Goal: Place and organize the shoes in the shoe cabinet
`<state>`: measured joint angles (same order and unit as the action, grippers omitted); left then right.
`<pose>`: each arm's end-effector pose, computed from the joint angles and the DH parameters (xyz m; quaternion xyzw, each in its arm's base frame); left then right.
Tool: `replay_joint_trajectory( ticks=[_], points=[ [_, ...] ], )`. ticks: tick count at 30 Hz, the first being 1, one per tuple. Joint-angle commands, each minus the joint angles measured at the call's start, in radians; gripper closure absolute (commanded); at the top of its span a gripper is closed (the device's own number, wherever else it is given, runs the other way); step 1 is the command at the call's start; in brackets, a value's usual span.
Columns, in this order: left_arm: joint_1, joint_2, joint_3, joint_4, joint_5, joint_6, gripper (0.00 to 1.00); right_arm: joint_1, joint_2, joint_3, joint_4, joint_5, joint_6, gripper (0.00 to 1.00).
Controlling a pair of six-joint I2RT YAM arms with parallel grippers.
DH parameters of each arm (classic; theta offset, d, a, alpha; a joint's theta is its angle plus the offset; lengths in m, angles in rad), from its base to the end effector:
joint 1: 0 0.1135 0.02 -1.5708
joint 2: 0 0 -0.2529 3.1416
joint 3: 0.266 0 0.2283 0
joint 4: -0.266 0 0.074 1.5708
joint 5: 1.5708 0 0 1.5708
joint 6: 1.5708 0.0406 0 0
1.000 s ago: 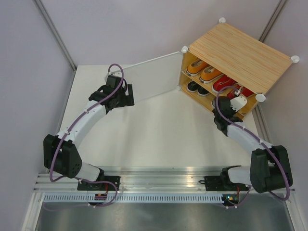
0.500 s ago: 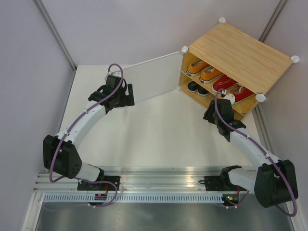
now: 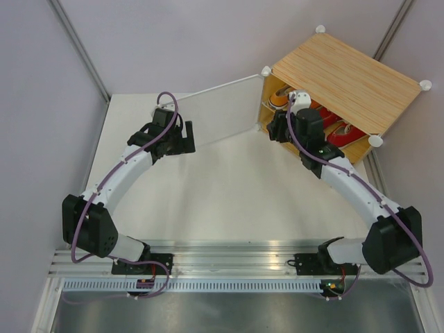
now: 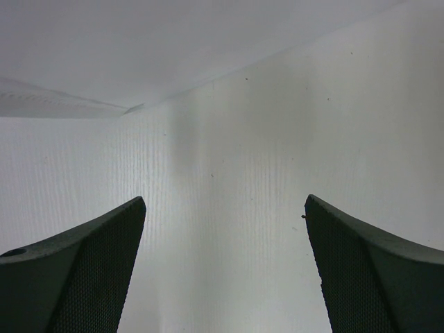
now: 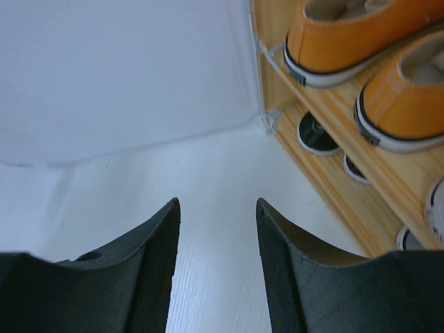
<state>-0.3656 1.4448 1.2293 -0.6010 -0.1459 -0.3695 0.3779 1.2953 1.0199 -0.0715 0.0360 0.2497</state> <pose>0.2771 -0.0997 0.2927 -0.0286 0.9272 -0.0687 0.3671 0.2675 0.1046 0.3158 -0.0421 0.8174 0.1633 0.5509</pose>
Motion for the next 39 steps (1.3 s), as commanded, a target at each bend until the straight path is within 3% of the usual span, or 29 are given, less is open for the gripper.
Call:
replay_joint_trajectory(
  ticks=[1,4,14,39],
  points=[
    [0.007,-0.009,0.007,0.003,0.023,-0.026,0.02,0.001,0.138,0.142,0.111,-0.031,-0.090,0.47],
    [0.005,-0.009,0.009,0.003,0.031,-0.031,0.02,0.003,0.249,0.242,0.137,-0.031,-0.092,0.47],
    [0.005,-0.009,0.007,0.004,0.026,-0.029,0.02,0.004,0.461,0.356,0.269,0.025,-0.119,0.47],
    [0.005,-0.009,0.009,0.004,0.023,-0.034,0.02,0.012,0.562,0.367,0.332,0.445,-0.213,0.47]
  ],
)
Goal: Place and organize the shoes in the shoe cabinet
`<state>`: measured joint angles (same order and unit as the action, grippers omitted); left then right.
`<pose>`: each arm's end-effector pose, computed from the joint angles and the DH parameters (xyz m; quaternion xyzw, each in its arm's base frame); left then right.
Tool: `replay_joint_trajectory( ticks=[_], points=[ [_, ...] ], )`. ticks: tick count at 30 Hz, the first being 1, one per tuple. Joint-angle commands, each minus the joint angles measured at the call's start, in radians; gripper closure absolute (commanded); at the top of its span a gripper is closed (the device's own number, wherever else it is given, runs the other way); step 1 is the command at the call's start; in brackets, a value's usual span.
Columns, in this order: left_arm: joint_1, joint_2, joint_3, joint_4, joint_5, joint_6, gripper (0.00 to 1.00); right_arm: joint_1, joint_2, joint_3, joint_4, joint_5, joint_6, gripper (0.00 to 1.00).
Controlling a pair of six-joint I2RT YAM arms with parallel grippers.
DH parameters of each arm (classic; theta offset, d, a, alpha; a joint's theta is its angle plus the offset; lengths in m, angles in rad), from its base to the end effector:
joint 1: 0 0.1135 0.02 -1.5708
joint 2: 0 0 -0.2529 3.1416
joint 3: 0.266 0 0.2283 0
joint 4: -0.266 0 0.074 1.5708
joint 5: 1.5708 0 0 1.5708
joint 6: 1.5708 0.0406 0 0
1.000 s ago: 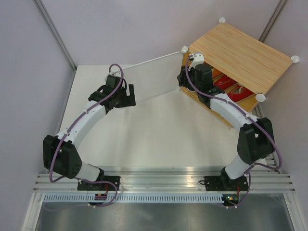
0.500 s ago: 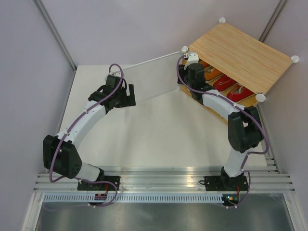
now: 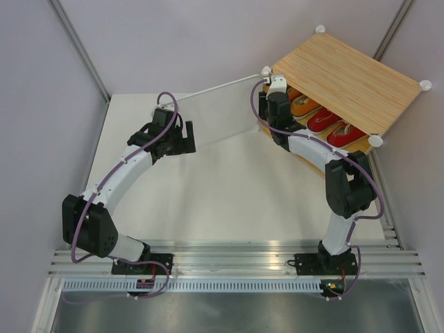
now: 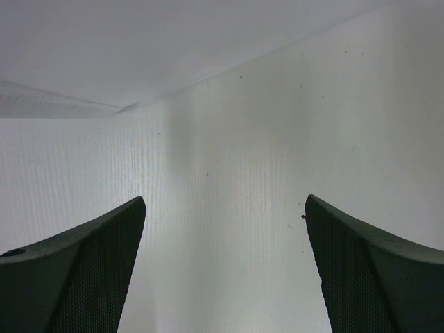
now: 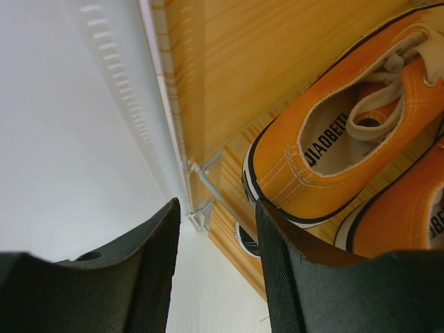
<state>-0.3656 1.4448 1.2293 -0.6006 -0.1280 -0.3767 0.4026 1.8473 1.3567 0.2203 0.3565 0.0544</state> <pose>0.2769 -0.1005 0.2927 -0.0287 0.9276 -0.0780 0.3642 0.3916 0.1514 0.2760 -0.0300 0.7901 -0.0025 0.6123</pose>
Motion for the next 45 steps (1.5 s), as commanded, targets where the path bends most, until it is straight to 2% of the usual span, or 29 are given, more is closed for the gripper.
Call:
replay_joint_trajectory(
  ticks=[1,6,16,27,30,37,42,45],
  points=[
    [0.007,-0.011,0.009,0.004,0.005,-0.027,0.02,-0.013,0.012,0.030,0.037,0.128,-0.019,0.47],
    [0.005,-0.012,0.007,0.004,0.007,-0.027,0.02,-0.019,0.018,0.030,0.007,0.133,-0.008,0.46],
    [0.005,-0.012,0.007,0.002,0.007,-0.027,0.02,-0.016,-0.005,0.032,-0.012,-0.059,-0.007,0.46],
    [0.007,-0.011,0.007,0.004,0.004,-0.027,0.02,-0.002,-0.147,-0.011,-0.110,-0.297,-0.047,0.46],
    [0.007,-0.011,0.007,0.004,0.002,-0.025,0.02,0.001,-0.222,-0.066,-0.128,-0.285,-0.045,0.46],
    [0.007,-0.011,0.007,0.004,0.005,-0.027,0.02,-0.001,-0.381,-0.205,-0.200,-0.140,-0.047,0.45],
    [0.007,-0.009,0.007,0.002,0.014,-0.027,0.02,-0.024,-0.431,-0.263,-0.275,-0.019,-0.019,0.45],
    [0.007,-0.009,0.007,0.004,0.018,-0.027,0.02,-0.044,-0.467,-0.304,-0.288,0.001,-0.001,0.45]
  ],
)
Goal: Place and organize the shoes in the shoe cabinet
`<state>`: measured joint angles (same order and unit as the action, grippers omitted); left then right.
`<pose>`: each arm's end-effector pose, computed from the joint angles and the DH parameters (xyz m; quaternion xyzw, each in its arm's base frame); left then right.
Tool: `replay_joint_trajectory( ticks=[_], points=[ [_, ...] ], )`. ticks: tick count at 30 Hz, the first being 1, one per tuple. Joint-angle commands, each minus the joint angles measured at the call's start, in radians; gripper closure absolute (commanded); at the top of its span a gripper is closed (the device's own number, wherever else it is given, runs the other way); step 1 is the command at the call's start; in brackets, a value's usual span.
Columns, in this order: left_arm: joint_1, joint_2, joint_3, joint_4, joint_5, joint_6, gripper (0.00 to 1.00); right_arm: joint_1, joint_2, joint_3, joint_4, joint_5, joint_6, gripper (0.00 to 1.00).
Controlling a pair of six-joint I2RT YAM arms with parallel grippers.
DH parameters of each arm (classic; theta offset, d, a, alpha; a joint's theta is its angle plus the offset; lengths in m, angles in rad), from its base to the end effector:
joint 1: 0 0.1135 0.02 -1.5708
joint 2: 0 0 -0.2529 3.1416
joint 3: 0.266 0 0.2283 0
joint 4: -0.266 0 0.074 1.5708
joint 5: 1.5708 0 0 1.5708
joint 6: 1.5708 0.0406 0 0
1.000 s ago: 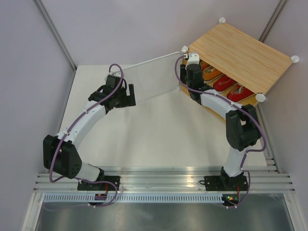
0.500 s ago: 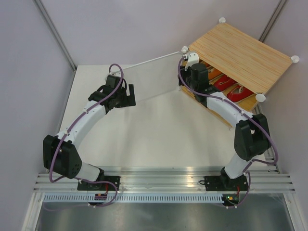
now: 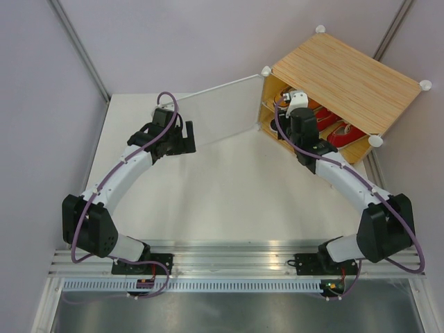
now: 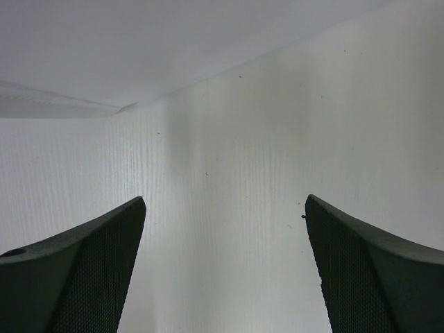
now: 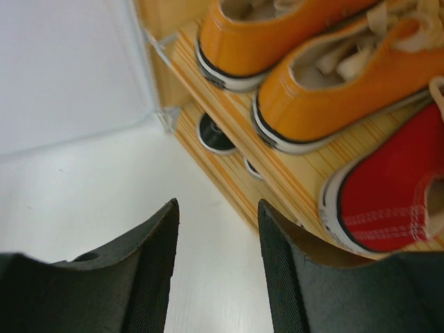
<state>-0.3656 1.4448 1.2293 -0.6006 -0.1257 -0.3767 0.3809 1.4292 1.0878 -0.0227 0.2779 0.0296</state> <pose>0.2769 -0.1005 0.2927 -0.0283 0.9277 -0.0790 0.3639 0.2990 0.1077 0.3064 -0.0651 0.8167 0.0029 0.5734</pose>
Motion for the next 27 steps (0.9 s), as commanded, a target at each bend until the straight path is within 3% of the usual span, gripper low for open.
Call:
replay_joint_trajectory(
  ticks=[1,15,27],
  points=[
    [0.005,-0.008,0.007,0.004,0.015,-0.027,0.02,-0.030,-0.055,-0.043,-0.049,0.078,0.029,0.45],
    [0.007,-0.011,0.006,0.004,0.014,-0.027,0.02,-0.145,-0.087,-0.129,-0.039,0.234,0.078,0.45],
    [0.007,-0.006,0.007,0.004,0.018,-0.028,0.02,-0.149,-0.156,-0.134,-0.071,0.126,0.108,0.45]
  ],
)
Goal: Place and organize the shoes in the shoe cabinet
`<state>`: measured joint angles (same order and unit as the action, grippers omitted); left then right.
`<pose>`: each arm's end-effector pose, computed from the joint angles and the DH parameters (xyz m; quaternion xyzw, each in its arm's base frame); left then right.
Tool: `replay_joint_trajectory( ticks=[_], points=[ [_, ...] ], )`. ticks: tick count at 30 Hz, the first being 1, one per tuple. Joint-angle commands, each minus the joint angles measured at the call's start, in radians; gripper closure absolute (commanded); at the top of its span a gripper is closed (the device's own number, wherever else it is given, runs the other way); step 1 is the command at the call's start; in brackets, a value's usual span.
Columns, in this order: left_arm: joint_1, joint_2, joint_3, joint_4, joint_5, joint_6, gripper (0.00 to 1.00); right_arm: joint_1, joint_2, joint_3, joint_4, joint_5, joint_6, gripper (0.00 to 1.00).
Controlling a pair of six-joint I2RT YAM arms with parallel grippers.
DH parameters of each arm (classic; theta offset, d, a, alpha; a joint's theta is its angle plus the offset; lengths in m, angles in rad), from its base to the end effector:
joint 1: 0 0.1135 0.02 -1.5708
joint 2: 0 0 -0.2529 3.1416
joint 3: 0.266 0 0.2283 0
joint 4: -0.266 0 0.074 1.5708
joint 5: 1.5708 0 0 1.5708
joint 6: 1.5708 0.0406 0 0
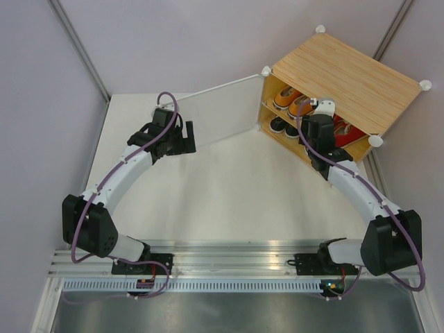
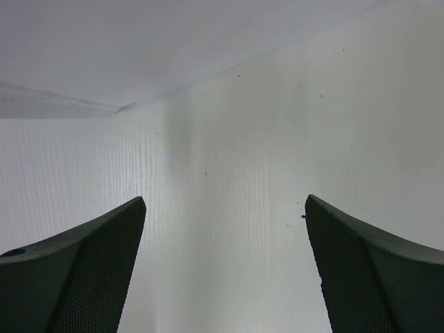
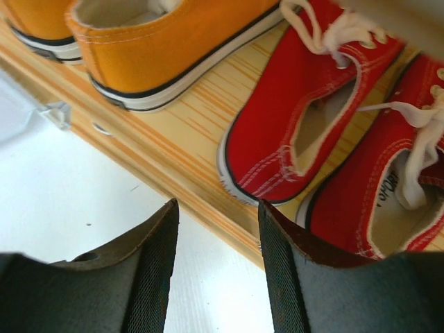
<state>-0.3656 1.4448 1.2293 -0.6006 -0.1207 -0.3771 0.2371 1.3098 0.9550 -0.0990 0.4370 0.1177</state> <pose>0.2768 -0.1007 0.2927 -0.0276 0.9278 -0.0812 0.3631 0.2779 0.0495 0.2890 0.0653 0.8333 -0.0897 0.5416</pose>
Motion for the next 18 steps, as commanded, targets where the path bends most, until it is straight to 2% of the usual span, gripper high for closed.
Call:
replay_joint_trajectory(
  ticks=[1,7,11,18],
  points=[
    [0.007,-0.004,0.007,0.004,0.013,-0.028,0.02,-0.005,-0.041,-0.001,0.008,-0.091,0.020,0.45],
    [0.005,-0.006,0.007,0.004,0.015,-0.029,0.02,-0.004,-0.069,0.005,0.007,-0.373,0.004,0.45],
    [0.005,-0.009,0.007,0.004,0.013,-0.029,0.02,-0.004,-0.090,0.022,-0.037,-0.506,-0.024,0.45],
    [0.005,-0.015,0.012,0.005,0.021,-0.029,0.02,-0.005,-0.141,0.002,-0.108,-0.581,-0.056,0.45]
  ],
)
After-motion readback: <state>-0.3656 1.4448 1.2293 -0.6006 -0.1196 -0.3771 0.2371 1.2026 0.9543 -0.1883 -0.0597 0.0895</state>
